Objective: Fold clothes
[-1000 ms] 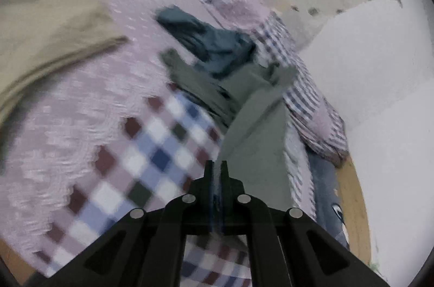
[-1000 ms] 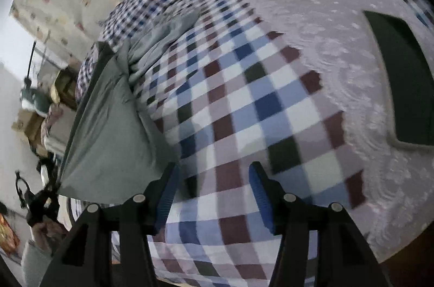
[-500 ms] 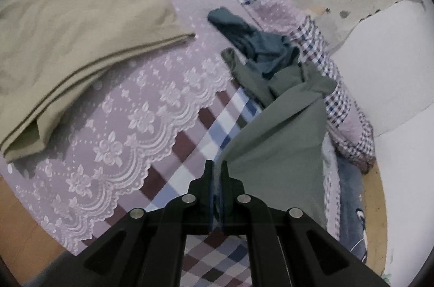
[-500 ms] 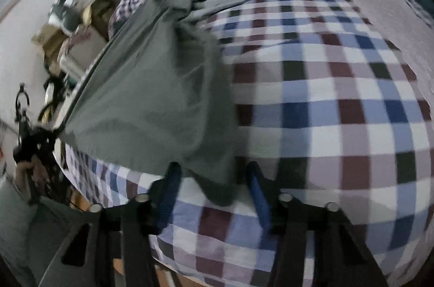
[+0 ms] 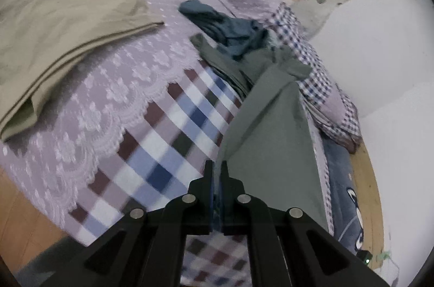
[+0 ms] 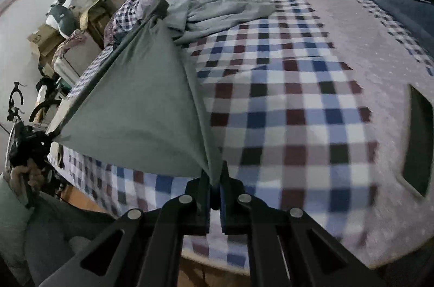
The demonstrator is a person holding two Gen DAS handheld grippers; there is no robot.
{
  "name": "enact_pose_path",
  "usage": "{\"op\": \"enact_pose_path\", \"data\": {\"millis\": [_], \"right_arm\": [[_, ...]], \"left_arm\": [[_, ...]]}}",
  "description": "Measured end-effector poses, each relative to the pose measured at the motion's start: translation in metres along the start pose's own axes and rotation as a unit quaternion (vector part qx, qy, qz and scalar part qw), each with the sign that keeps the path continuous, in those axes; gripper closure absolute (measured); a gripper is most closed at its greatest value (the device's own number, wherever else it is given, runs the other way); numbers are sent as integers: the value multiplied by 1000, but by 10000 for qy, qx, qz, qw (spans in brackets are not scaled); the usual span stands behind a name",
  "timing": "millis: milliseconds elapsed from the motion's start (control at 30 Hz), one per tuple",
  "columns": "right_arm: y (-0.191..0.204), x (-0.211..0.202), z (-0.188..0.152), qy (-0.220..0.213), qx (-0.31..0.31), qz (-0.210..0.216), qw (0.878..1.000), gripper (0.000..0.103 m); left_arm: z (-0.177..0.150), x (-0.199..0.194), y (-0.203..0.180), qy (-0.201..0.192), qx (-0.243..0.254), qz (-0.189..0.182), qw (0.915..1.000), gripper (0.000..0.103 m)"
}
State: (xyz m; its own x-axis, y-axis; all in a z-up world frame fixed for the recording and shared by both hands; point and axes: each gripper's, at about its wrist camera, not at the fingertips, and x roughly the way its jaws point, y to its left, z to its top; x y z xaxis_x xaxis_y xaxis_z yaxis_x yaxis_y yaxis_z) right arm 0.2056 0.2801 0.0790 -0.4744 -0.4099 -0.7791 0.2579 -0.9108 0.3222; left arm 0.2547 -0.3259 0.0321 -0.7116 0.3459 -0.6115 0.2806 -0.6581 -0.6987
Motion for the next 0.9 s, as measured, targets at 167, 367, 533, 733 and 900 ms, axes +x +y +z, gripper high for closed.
{"op": "enact_pose_path", "data": {"millis": [167,367,533,733,900], "right_arm": [[1,-29,-14,181,58,46,9998,100],[-13,7,-27,933,219,-1256,9874,96],[-30,-14,-23,324,794,-1132,9899,63],[-39,-29,-20,-364,1269,-892,9872,55],[-26,-31,-13,-762,1056,-847,9879,51]], "left_arm": [[-28,-22,-3,10,-93,104,9999,102],[-36,-4,6,559,-254,1306,9895,100],[-34,-17,8,255,-410,1353,9896,53],[-27,-29,-15,-330,-268,343,9985,36],[-17,-7,-57,-417,313,-226,9984,19]]}}
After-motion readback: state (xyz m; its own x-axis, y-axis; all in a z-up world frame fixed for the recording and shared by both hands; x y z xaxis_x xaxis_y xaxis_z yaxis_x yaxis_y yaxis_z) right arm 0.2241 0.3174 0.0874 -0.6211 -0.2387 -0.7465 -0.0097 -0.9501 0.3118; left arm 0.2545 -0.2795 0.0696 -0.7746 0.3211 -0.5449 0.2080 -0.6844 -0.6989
